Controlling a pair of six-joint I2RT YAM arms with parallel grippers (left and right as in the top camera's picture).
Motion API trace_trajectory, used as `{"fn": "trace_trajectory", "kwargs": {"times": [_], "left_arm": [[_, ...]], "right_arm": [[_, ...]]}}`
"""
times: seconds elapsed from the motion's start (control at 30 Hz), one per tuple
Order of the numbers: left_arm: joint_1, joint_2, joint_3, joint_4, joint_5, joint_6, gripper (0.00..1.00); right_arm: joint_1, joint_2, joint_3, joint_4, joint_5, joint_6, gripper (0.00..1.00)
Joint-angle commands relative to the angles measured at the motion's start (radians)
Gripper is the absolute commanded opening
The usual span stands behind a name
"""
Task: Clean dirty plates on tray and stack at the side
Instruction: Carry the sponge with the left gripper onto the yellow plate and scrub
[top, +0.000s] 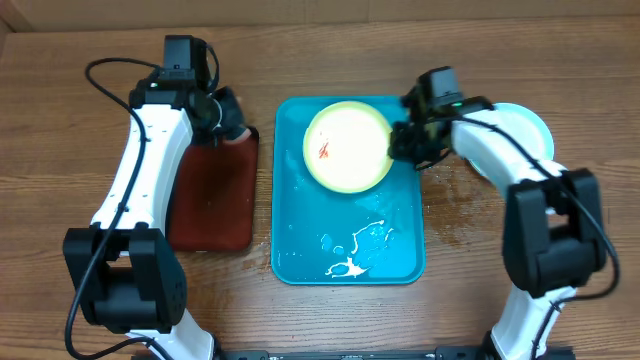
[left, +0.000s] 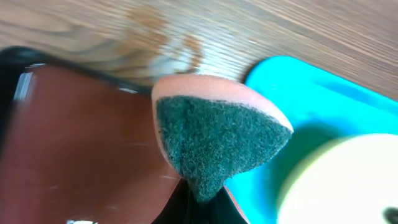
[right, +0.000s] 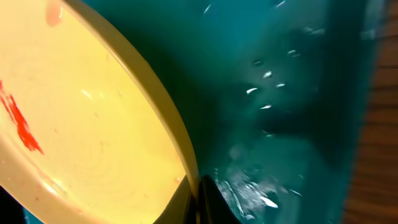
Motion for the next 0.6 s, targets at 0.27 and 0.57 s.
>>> {"fn": "trace_trajectory", "kwargs": {"times": [0.27,0.57], "left_arm": [[-0.240,-0.017,-0.007,0.168,0.062,0.005,0.04],[-0.399,0.076,-0.019,0.297,-0.119,-0.012,0.04]], "right_arm": [[0.038,0.079,0.022,0.079,0.111,0.076,0.04],[0.039,0.079,0.022,0.090,0.073,0.110,0.12]]}}
